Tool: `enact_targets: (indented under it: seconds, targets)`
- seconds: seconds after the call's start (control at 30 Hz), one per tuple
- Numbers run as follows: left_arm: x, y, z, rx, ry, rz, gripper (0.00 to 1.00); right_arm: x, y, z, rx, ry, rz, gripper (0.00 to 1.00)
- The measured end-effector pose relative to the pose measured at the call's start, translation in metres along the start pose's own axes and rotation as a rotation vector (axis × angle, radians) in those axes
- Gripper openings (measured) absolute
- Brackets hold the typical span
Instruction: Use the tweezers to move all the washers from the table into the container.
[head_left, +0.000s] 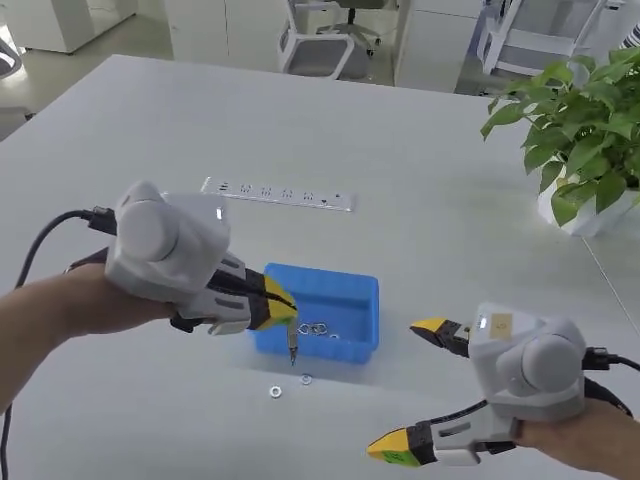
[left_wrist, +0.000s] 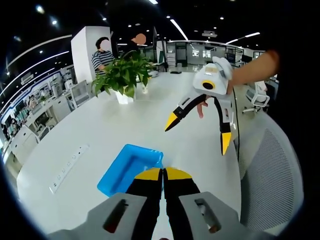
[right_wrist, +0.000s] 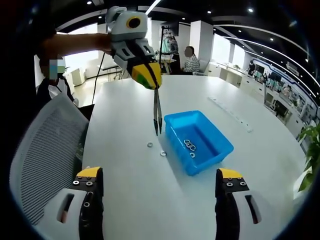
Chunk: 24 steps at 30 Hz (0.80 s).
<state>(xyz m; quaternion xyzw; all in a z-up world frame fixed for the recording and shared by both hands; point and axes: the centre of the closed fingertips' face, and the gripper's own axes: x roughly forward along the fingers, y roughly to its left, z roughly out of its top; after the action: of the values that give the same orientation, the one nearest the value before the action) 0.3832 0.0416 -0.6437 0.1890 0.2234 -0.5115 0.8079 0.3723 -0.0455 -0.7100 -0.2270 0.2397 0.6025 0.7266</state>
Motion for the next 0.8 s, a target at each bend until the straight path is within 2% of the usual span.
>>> enact_targets:
  seconds: [0.5, 0.8]
  targets:
    - [0.003, -0.006, -0.019, -0.002, 0.019, -0.006, 0.04, 0.002, 0.001, -0.002, -0.001, 0.004, 0.002, 0.92]
    - [0.008, -0.013, -0.03, -0.012, 0.036, -0.013, 0.04, 0.001, 0.003, -0.005, 0.0, 0.011, 0.004, 0.91]
